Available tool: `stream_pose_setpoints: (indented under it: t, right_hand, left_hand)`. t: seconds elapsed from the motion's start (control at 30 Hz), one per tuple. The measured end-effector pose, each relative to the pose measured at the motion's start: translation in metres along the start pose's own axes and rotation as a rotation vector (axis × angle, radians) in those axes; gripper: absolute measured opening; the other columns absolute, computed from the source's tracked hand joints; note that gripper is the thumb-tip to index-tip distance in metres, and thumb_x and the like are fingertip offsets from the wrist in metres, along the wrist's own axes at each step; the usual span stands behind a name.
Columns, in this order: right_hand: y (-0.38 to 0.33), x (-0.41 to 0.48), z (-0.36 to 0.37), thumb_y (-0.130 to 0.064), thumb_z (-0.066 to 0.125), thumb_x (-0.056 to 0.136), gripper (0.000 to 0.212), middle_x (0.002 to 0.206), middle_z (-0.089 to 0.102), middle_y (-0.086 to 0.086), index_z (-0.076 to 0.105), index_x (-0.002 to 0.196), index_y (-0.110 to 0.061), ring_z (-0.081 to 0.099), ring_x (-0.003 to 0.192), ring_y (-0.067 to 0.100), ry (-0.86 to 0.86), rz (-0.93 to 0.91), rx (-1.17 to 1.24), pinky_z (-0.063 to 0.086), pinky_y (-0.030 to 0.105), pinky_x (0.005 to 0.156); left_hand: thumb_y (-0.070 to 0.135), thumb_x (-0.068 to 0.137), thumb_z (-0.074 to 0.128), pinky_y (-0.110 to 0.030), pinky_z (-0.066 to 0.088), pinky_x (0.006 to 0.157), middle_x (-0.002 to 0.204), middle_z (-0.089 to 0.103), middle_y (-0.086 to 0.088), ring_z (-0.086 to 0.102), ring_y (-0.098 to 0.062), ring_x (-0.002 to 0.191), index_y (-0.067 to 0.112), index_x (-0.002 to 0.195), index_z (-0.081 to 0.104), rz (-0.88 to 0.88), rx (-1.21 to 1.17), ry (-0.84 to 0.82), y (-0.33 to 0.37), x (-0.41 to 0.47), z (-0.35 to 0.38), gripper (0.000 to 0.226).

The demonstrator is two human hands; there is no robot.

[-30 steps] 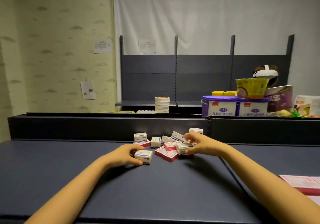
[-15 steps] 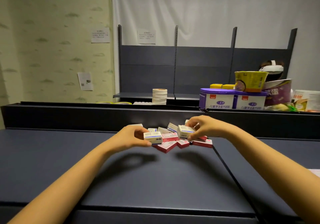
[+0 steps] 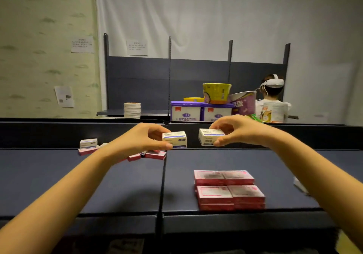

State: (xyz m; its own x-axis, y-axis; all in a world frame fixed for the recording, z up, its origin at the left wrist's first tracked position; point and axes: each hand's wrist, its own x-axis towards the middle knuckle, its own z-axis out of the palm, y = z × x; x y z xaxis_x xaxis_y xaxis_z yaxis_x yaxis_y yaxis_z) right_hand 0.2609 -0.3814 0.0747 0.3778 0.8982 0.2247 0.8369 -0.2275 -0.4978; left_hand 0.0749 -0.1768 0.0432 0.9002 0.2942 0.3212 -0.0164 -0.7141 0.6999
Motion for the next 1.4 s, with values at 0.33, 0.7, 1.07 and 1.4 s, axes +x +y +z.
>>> stream_pose_setpoints:
  t: [0.33, 0.7, 1.07, 1.4]
  right_hand:
    - [0.136, -0.152, -0.093, -0.024, 0.074, 0.075, 0.038, 0.103, 0.063, -0.006, 0.056, 0.108, -0.026, 0.061, 0.096, 0.011, 0.014, 0.159, 0.079, 0.050, 0.021, 0.079]
    - [0.232, -0.209, -0.078, -0.022, 0.075, 0.075, 0.034, 0.109, 0.062, -0.005, 0.054, 0.102, -0.027, 0.061, 0.099, 0.011, 0.020, 0.304, 0.139, 0.053, 0.018, 0.081]
    - [0.249, -0.204, -0.066, -0.021, 0.073, 0.076, 0.046, 0.111, 0.051, -0.004, 0.043, 0.110, -0.026, 0.058, 0.092, 0.010, 0.055, 0.340, 0.168, 0.051, 0.014, 0.071]
    - [0.232, -0.198, -0.073, -0.031, 0.070, 0.077, 0.058, 0.135, 0.038, 0.001, 0.035, 0.122, -0.029, 0.043, 0.118, 0.013, 0.071, 0.289, 0.150, 0.041, 0.027, 0.097]
  left_hand:
    - [0.025, 0.078, 0.070, -0.016, 0.052, 0.075, 0.098, 0.064, 0.010, 0.064, -0.005, 0.089, 0.028, 0.108, 0.058, 0.013, -0.050, -0.103, 0.124, 0.028, 0.180, 0.032]
    - [0.028, 0.077, 0.073, -0.018, 0.053, 0.082, 0.116, 0.065, 0.000, 0.063, -0.010, 0.096, 0.020, 0.117, 0.057, -0.029, -0.003, -0.173, 0.124, 0.052, 0.302, 0.043]
    - [0.026, 0.079, 0.071, -0.007, 0.048, 0.063, 0.118, 0.056, 0.003, 0.056, -0.007, 0.096, 0.025, 0.110, 0.040, -0.078, -0.030, -0.024, 0.125, 0.058, 0.332, 0.044]
    - [0.035, 0.079, 0.070, -0.011, 0.043, 0.083, 0.133, 0.047, 0.000, 0.046, -0.003, 0.106, 0.021, 0.131, 0.034, -0.021, 0.034, -0.009, 0.130, 0.057, 0.320, 0.065]
